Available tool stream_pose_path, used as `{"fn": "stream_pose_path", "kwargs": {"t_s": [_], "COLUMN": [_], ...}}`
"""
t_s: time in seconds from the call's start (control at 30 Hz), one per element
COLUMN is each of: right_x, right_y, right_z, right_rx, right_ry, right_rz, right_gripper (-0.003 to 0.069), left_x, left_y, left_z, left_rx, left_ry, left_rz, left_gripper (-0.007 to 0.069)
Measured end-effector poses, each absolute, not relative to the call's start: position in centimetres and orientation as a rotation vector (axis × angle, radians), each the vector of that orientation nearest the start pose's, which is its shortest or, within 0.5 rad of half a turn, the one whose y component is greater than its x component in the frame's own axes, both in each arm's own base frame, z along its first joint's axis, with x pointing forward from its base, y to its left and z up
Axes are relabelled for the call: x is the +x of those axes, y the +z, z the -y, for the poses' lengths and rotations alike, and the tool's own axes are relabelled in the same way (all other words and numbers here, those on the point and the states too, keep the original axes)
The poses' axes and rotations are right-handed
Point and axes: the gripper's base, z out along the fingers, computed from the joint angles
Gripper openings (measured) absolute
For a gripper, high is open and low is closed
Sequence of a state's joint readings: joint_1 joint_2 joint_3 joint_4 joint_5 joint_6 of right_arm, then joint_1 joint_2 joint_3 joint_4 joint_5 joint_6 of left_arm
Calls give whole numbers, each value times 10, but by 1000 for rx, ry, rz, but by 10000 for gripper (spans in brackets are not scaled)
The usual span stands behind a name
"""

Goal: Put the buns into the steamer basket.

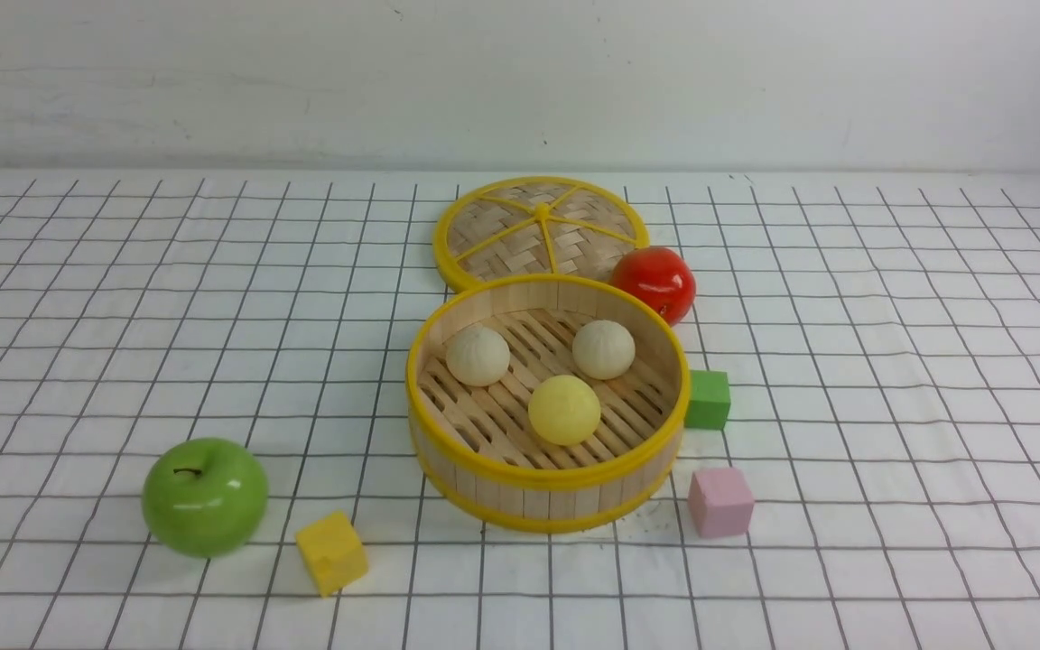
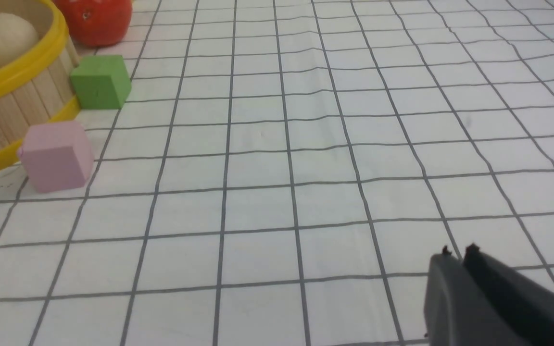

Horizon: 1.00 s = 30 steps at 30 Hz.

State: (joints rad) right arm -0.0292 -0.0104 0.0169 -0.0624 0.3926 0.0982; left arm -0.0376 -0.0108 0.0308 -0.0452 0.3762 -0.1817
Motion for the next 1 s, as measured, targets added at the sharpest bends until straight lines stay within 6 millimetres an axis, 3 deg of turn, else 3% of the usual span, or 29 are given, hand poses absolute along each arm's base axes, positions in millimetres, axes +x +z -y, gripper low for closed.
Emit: {"fn": "stream_pose_path", "kwargs": {"t_s": [1.0], "right_x": [52], "right_y": [173], "right_z": [4], "right_rx": [83], "right_ry": [-13], "right_rz": [-1879], "right_gripper": [81], "left_x": [52], "left_y": [170], "left_z": [10], "left_rx": [-44], "left_ry": [-282], "left_rz": [-1889], "left_gripper": [183]}}
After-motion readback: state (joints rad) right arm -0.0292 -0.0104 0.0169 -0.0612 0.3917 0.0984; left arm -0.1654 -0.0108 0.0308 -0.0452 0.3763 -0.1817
